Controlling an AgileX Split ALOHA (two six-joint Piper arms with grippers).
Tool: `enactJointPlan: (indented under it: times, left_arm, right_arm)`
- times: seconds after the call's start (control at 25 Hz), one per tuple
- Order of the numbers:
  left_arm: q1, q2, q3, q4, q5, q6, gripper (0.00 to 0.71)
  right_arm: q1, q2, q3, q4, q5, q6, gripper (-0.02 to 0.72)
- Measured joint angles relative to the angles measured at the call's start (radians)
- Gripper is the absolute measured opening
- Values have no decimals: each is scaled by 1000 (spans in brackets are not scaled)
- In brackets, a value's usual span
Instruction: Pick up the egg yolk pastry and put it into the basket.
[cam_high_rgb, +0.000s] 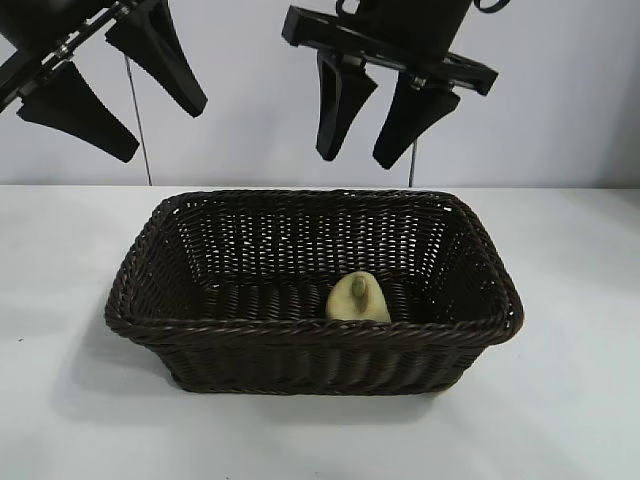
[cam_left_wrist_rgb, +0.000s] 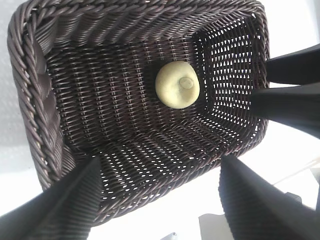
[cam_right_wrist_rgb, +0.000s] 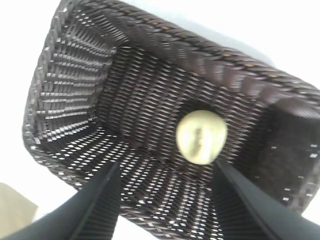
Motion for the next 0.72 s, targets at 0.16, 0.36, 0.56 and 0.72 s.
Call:
enactJointPlan:
  times: [0.16, 0.36, 0.56, 0.72]
  left_arm:
    - [0, 0, 0, 0, 0, 0, 488]
    - [0, 0, 0, 0, 0, 0, 488]
    - [0, 0, 0, 0, 0, 0, 488]
    - [0, 0, 0, 0, 0, 0, 488]
  right_arm:
    - [0, -29, -20, -22, 14, 0, 403]
    - [0, -34, -20, -80, 17, 0, 403]
    - [-17, -34, -20, -99, 18, 5, 403]
    - [-49, -38, -20, -104, 18, 8, 403]
